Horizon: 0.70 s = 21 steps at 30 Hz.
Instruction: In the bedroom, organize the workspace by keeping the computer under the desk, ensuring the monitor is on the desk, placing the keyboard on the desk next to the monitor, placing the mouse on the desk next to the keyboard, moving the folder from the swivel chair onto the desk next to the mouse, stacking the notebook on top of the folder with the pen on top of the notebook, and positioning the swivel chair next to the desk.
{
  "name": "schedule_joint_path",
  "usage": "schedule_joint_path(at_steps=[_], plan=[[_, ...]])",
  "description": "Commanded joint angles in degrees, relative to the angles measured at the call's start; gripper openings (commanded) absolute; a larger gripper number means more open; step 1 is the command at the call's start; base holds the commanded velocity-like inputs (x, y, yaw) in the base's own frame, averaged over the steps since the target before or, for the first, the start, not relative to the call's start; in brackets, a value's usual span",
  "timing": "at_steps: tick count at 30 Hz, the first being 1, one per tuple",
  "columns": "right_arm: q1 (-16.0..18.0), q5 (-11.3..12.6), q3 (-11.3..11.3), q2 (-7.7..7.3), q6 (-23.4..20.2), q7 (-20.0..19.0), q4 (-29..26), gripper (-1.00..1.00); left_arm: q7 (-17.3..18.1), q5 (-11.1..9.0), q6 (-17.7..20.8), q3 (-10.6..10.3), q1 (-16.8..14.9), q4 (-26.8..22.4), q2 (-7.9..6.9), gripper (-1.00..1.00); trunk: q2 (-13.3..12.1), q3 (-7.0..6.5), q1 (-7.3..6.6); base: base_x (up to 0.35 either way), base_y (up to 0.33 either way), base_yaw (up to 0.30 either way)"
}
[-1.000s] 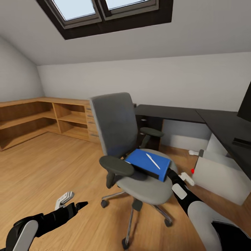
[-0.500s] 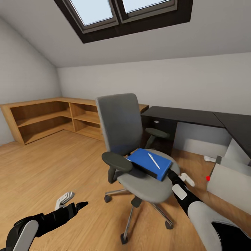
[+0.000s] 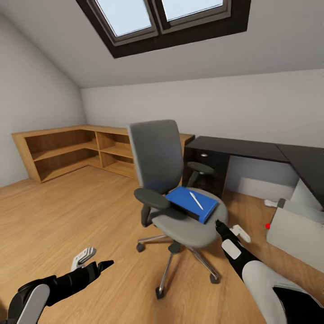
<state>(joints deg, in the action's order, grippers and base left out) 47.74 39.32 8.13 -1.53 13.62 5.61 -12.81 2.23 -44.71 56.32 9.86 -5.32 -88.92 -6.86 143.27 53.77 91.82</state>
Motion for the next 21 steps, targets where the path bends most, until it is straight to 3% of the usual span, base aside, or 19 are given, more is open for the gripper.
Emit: schedule_joint_path(at_steps=[1, 10, 21], plan=[[-0.02, 0.98, -0.19, 0.01, 0.24, 0.14, 0.43, 1.0, 0.23, 0.15, 0.28, 0.07, -0.04, -0.02, 0.01, 1.0, 0.02, 0.07, -0.04, -0.335, 0.0, 0.0], [-0.02, 0.96, -0.35, 0.17, 0.43, 0.12, 0.3, 1.0, 0.23, 0.09, 0.28, 0.04, -0.04, -0.02, 0.01, 1.0, 0.02, 0.07, -0.04, -0.315, 0.0, 0.0], [-0.02, 0.93, -0.45, 0.51, 0.28, -0.13, 0.22, 1.0, 0.16, 0.06, 0.28, 0.05, -0.04, 0.06, 0.01, 1.0, 0.02, 0.07, -0.04, -0.058, 0.0, 0.0]])
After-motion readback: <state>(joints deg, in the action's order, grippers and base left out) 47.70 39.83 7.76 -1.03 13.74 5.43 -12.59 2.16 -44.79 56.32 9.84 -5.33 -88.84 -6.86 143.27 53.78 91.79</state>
